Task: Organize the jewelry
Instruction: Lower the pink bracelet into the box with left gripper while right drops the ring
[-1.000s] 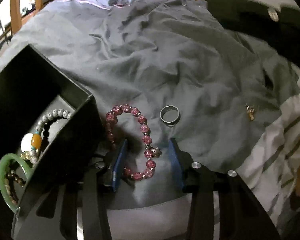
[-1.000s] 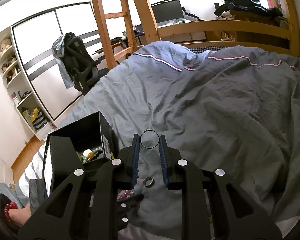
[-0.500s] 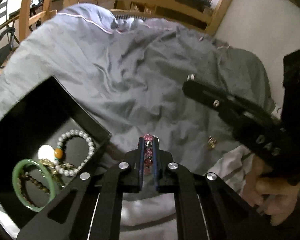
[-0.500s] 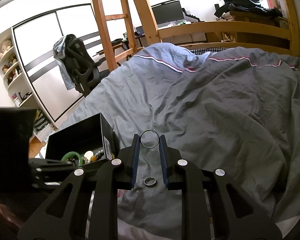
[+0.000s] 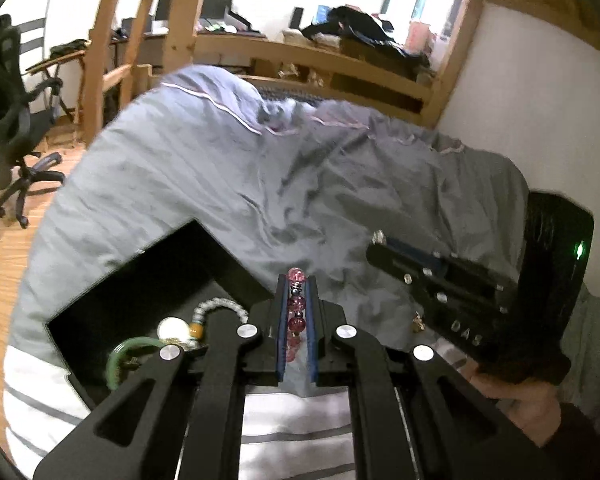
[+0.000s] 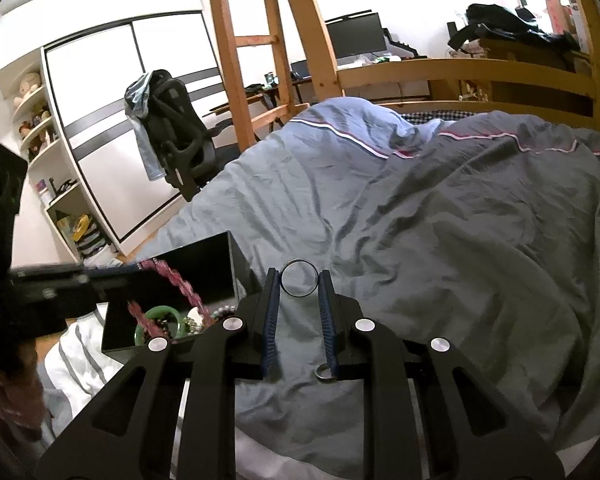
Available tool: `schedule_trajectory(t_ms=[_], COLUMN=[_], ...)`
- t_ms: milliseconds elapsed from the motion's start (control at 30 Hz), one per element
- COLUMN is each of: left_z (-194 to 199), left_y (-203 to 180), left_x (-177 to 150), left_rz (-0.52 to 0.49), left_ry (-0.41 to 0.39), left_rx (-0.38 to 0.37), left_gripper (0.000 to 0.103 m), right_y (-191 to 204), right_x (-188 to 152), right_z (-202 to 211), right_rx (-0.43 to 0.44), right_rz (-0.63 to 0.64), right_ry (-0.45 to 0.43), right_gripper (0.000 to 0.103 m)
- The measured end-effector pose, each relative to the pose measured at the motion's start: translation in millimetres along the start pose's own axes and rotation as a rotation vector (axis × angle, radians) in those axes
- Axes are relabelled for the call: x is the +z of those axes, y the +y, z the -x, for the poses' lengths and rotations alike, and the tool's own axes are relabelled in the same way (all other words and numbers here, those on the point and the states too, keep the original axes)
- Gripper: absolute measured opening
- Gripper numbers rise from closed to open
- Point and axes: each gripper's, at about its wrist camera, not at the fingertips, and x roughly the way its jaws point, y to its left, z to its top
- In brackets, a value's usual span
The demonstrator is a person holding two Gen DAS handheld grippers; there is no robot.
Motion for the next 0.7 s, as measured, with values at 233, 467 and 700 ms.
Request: schedule_trajectory(t_ms=[233, 467, 700], left_z=[15.5, 25.8, 29.1], left_y=[22.4, 40.8, 60.8], left_x=[7.4, 4.2, -5.9], left_rz=[0.041, 0.083, 0.11], left_ry=[-0.047, -0.064, -0.034], left_rx=[0.078, 0.174, 0.236], left_gripper=[0.007, 0.007, 0.007], right_y=[33.0, 72.7, 94.1], right_x=[-3.2, -11.8, -20.6], right_z=[-10.0, -26.5, -41.7], right_rx=[0.056, 0.128, 0.134], right_rz=[0.061, 0.105, 0.141], right_ry=[-0.008, 0.019, 0.062], right_gripper=[0.02, 0.02, 0.02])
